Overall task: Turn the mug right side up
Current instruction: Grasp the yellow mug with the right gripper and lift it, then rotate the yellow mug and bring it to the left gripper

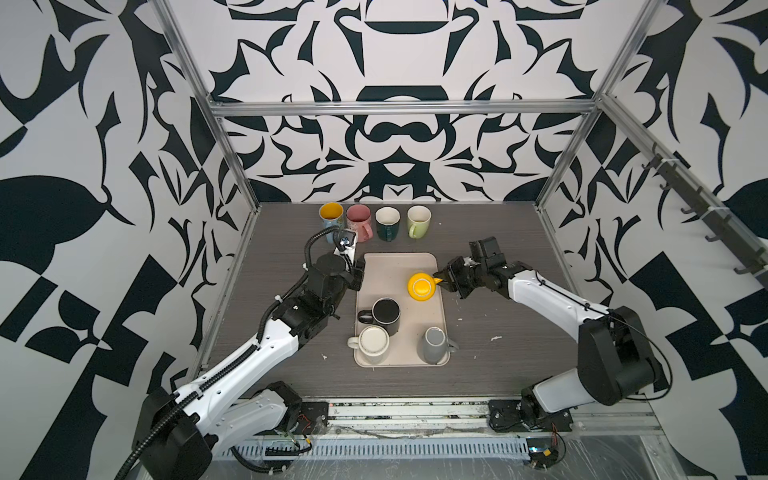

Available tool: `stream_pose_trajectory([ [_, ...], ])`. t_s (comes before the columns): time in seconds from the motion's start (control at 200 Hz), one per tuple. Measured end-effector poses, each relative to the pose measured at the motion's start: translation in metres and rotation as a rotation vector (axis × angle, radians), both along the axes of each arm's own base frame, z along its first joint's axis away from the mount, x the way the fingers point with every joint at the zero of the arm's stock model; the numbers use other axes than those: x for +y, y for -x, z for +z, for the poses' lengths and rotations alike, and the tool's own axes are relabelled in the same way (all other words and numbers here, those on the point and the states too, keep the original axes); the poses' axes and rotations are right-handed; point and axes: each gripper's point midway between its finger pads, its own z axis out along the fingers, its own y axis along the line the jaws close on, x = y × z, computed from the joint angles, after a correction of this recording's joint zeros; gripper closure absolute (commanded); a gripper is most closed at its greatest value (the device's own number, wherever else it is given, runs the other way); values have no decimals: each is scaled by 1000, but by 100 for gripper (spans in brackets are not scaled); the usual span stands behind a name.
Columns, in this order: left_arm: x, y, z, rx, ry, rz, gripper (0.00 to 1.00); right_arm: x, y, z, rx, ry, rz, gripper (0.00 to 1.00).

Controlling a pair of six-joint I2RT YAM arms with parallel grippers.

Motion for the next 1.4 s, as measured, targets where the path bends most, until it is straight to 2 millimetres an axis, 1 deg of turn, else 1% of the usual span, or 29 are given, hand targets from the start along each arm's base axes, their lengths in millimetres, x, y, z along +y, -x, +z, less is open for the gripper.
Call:
stream_pose_trajectory([
  [0.09, -5, -3, 9, -6, 18, -12, 47, 4, 2, 4, -71, 43, 42, 100],
  [0.185, -11, -6, 20, -8, 44, -22, 41, 7, 4, 10, -156, 97, 93, 100],
  [0.23, -15, -7, 27, -7, 59, -33, 37, 9, 5, 14, -203, 125, 121, 100],
  [0.325, -23, -9, 40, 20, 108, -73, 36, 13, 4, 28, -319, 215, 189, 100],
  [0.375, -27, -11, 49, 41, 154, -107, 36, 16, 4, 41, -392, 266, 227, 100],
  [0.48, -31, -17, 70, 89, 259, -171, 35, 24, 6, 76, -581, 360, 296, 100],
  [0.57, -40, -17, 88, 130, 328, -242, 36, 25, 11, 103, -732, 439, 333, 100],
  [0.68, -57, -10, 109, 191, 387, -359, 36, 24, 20, 127, -891, 561, 379, 100],
  [0.79, -75, -5, 124, 269, 450, -479, 38, 22, 27, 145, -1040, 698, 406, 100],
  [0.89, -84, -7, 125, 369, 521, -551, 41, 20, 32, 152, -1132, 810, 426, 100],
  [1.045, -97, -10, 113, 545, 610, -616, 44, 23, 37, 153, -1244, 987, 478, 100],
  [1.13, -102, -8, 110, 611, 631, -638, 45, 29, 42, 154, -1311, 1084, 512, 100],
  [1.26, -104, 1, 113, 663, 641, -677, 43, 47, 51, 163, -1440, 1231, 559, 100],
  [1.335, -104, 7, 120, 663, 633, -701, 42, 61, 55, 171, -1522, 1334, 573, 100],
  [1.4, -104, 12, 126, 661, 620, -718, 41, 71, 57, 172, -1571, 1414, 581, 100],
])
